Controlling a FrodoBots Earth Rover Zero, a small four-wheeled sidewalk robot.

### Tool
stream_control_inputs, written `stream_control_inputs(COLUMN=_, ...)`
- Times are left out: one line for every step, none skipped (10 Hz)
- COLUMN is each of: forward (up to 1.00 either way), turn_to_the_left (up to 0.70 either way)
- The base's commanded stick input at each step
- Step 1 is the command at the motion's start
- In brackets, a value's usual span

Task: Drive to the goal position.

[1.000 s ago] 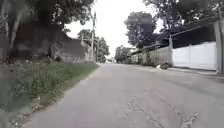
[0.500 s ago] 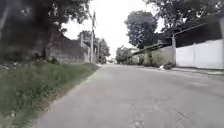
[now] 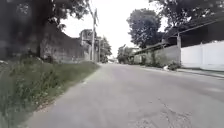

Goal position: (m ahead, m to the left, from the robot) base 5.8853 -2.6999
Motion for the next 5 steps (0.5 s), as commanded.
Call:
stream_control_inputs(forward=1.00, turn_to_the_left=-0.03)
stream_control_inputs(forward=1.00, turn_to_the_left=-0.02)
stream_control_inputs(forward=1.00, turn_to_the_left=0.00)
stream_control_inputs(forward=1.00, turn_to_the_left=-0.02)
stream_control_inputs(forward=1.00, turn_to_the_left=0.00)
